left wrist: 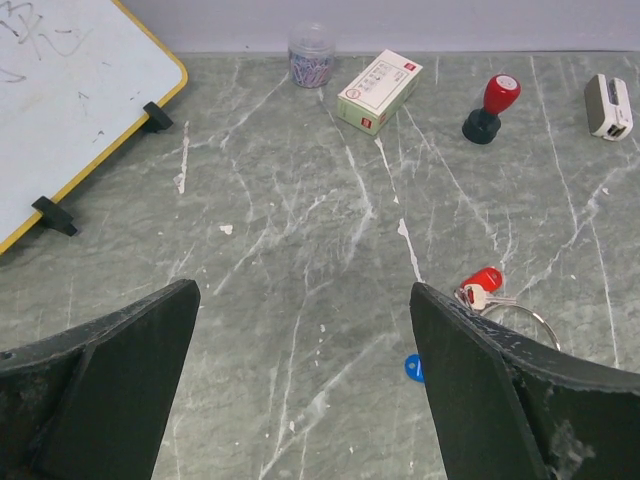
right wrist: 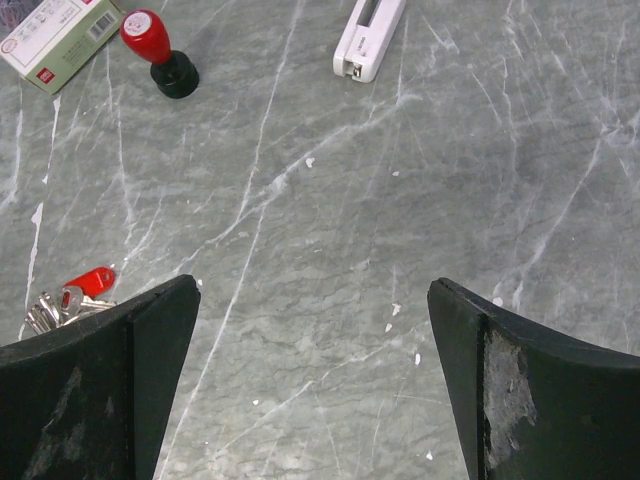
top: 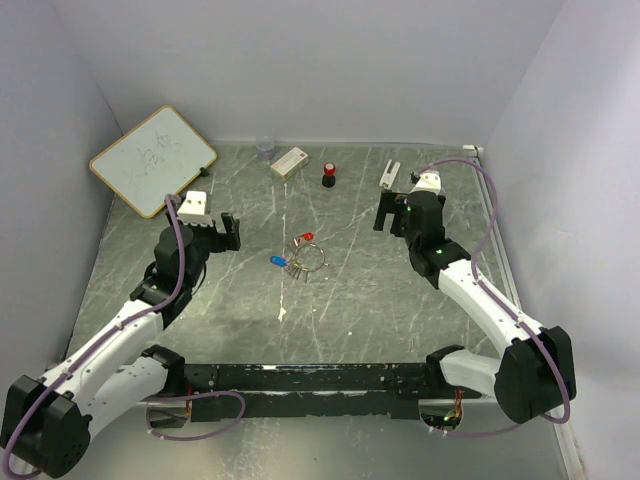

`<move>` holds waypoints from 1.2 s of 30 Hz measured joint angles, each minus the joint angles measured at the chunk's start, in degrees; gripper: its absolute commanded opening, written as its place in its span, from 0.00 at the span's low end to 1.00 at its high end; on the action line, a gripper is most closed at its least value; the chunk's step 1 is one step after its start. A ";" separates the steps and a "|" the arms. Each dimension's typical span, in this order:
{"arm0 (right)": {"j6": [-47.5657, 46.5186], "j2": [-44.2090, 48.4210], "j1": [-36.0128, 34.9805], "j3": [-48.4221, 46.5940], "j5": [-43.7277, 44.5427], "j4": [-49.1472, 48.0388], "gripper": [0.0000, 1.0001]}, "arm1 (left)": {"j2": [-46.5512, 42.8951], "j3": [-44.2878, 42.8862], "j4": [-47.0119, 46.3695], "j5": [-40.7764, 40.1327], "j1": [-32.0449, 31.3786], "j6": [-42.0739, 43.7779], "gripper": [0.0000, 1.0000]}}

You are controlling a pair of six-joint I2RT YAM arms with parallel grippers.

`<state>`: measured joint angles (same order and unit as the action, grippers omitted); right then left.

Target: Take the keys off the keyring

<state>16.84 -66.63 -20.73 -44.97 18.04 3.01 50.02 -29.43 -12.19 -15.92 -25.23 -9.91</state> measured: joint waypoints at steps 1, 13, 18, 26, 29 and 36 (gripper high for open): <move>-0.02 0.00 0.00 0.00 0.00 0.02 1.00 | 0.11 0.00 0.02 -0.02 0.00 0.00 0.98; -0.44 -1.75 -0.57 -0.02 0.00 0.09 1.00 | 2.97 0.00 0.87 -1.07 0.00 -0.46 0.98; -0.33 -1.75 -0.61 -0.02 -0.02 0.09 1.00 | 2.95 0.00 1.09 -1.64 0.00 -0.87 0.98; -0.42 -4.57 -1.88 -0.74 -1.81 0.07 0.94 | 2.19 0.02 0.90 4.31 0.00 -0.22 0.98; -0.83 -6.60 -4.44 -0.70 -2.67 -0.13 0.78 | 1.88 0.04 0.85 5.07 0.00 -0.92 0.98; -1.25 -8.70 -9.86 2.16 -7.72 -4.98 0.52 | 3.21 0.17 0.63 8.11 0.00 -2.58 0.98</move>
<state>15.59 -75.33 -30.59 -42.81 10.33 -1.98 53.23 -29.26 -11.55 -7.81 -25.23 -12.49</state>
